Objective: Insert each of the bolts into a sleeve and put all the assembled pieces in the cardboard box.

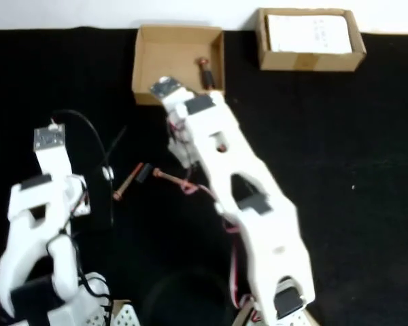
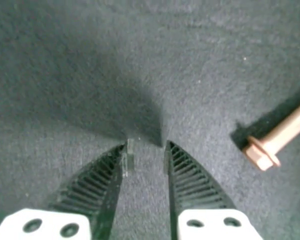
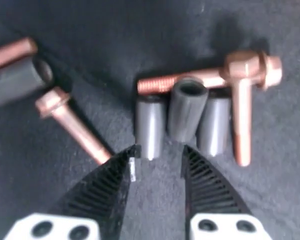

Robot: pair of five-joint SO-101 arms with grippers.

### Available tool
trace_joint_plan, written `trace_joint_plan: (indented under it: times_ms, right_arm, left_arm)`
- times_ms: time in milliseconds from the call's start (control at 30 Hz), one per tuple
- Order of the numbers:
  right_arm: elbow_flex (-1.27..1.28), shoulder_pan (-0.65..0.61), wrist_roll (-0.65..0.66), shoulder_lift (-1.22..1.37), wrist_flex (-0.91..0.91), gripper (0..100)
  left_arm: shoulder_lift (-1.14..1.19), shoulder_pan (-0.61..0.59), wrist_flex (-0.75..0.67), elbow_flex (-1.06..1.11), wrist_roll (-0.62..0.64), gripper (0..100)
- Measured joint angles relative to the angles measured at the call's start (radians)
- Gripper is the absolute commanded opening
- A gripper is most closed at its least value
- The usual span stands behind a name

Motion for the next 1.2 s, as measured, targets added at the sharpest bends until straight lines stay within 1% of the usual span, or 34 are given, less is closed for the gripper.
trace_joint_plan:
  times_ms: [133,267,433,600,767,867,1100,1200]
  right_arm:
    - [-0.253,0.002,0.0,0.166,0.089,14.6]
    - [-0.433,0.002,0.0,0.288,0.137,16.4]
    - [-0.534,-0.003,0.0,0.362,0.187,16.3]
    - [-0.575,-0.003,0.0,0.367,0.226,16.3]
    - [-0.575,-0.003,0.0,0.338,0.235,16.3]
    - [-0.534,-0.005,0.0,0.295,0.235,16.3]
    - [-0.239,-0.074,0.0,0.123,0.235,16.3]
    - [-0.16,-0.081,0.0,0.103,0.23,16.3]
  left_arm:
    - [0.006,0.0,0.0,-0.003,0.0,12]
    - [0.009,-0.009,0.0,-0.003,0.0,12]
    - [0.009,-0.009,0.0,-0.003,0.0,12]
    - [0.009,-0.009,0.0,-0.003,0.0,12]
    - [0.009,-0.009,0.0,-0.003,0.0,12]
    - [0.009,-0.009,0.0,-0.003,0.0,12]
    - [0.009,-0.009,0.0,-0.003,0.0,12]
    - [0.009,-0.009,0.0,-0.003,0.0,12]
